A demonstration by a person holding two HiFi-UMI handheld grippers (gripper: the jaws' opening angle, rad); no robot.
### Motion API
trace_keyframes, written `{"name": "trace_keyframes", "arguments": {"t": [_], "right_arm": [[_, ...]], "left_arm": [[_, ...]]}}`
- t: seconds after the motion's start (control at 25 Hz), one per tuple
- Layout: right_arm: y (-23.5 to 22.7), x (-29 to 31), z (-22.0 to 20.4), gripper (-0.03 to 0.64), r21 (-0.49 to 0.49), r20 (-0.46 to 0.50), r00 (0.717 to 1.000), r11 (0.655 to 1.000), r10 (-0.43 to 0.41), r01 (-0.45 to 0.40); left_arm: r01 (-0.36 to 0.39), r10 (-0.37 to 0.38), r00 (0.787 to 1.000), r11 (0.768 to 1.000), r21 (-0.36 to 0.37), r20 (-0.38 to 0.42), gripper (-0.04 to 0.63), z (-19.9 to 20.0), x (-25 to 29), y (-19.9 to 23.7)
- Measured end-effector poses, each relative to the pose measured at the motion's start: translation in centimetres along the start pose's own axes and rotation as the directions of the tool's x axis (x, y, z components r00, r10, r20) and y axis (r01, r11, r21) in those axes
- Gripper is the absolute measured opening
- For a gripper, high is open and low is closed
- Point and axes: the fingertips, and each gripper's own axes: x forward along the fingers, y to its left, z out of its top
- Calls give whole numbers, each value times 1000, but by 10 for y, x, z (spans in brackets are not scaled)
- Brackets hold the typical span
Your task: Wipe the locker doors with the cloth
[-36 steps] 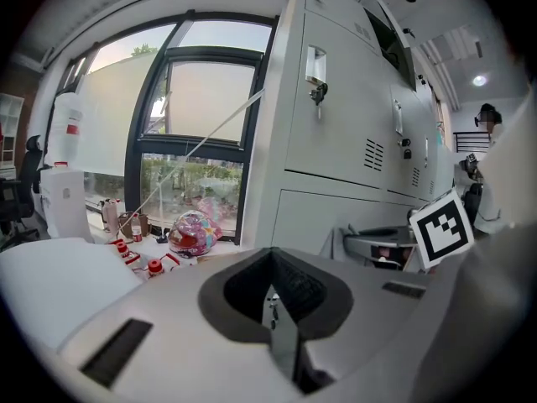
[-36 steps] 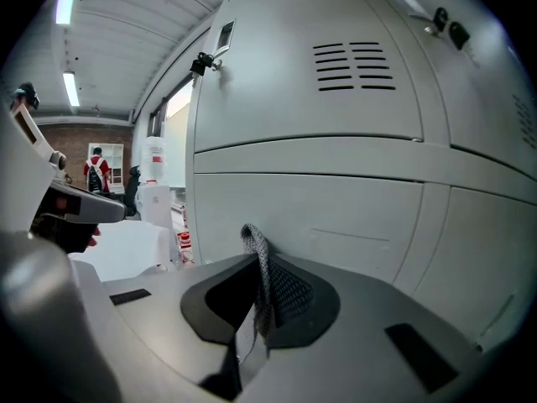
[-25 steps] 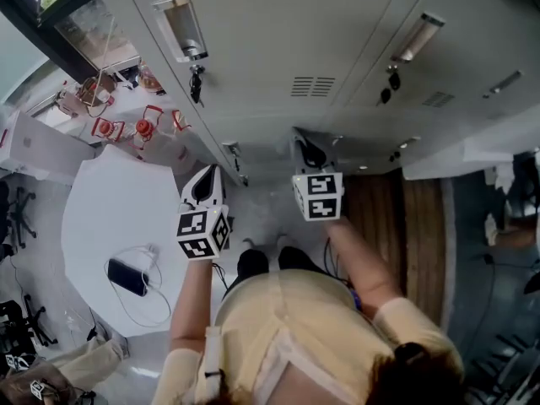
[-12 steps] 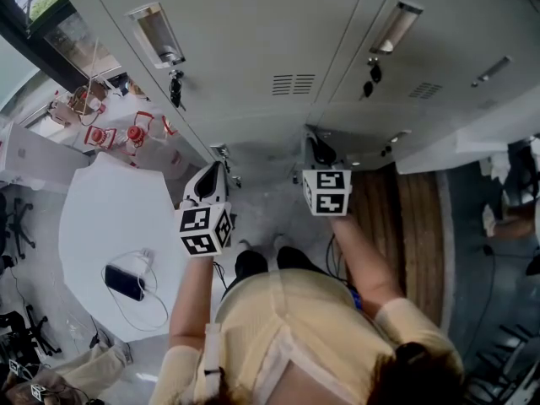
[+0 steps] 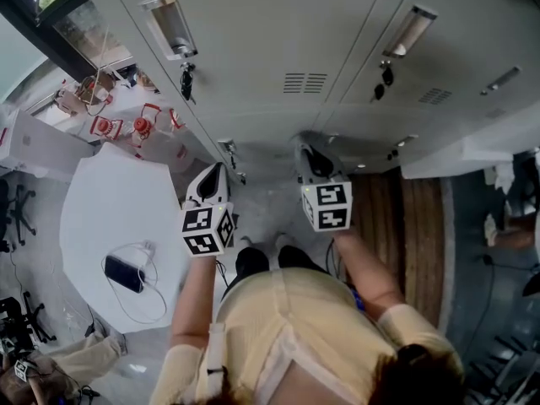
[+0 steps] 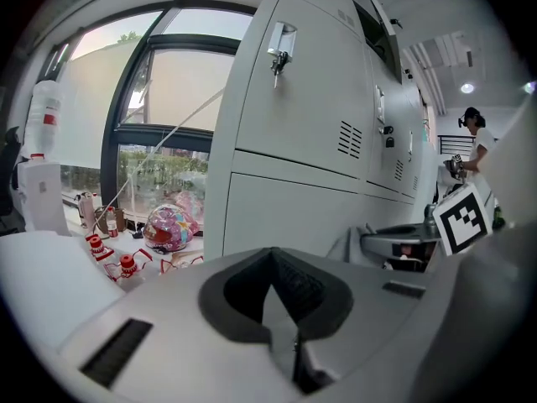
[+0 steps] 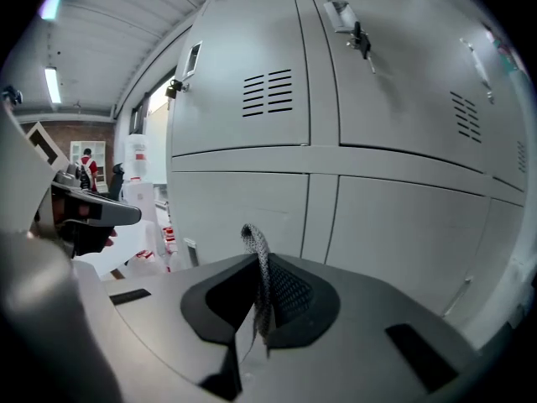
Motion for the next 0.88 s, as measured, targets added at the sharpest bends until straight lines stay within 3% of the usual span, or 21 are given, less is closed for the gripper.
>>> {"name": "trace_keyframes", "arguments": {"t": [0.44,0.88], "right_arm": [[94,23,2,18,-36,-33,978,977,207,-208],[170,60,2,18,-75,-65,942,939,330,-334]], "left_arm": [[-93,93,996,993,-66,-2,2,-15,-28,41],[-212,213,977,968,-132,-10,2,-34,-63,96]]}}
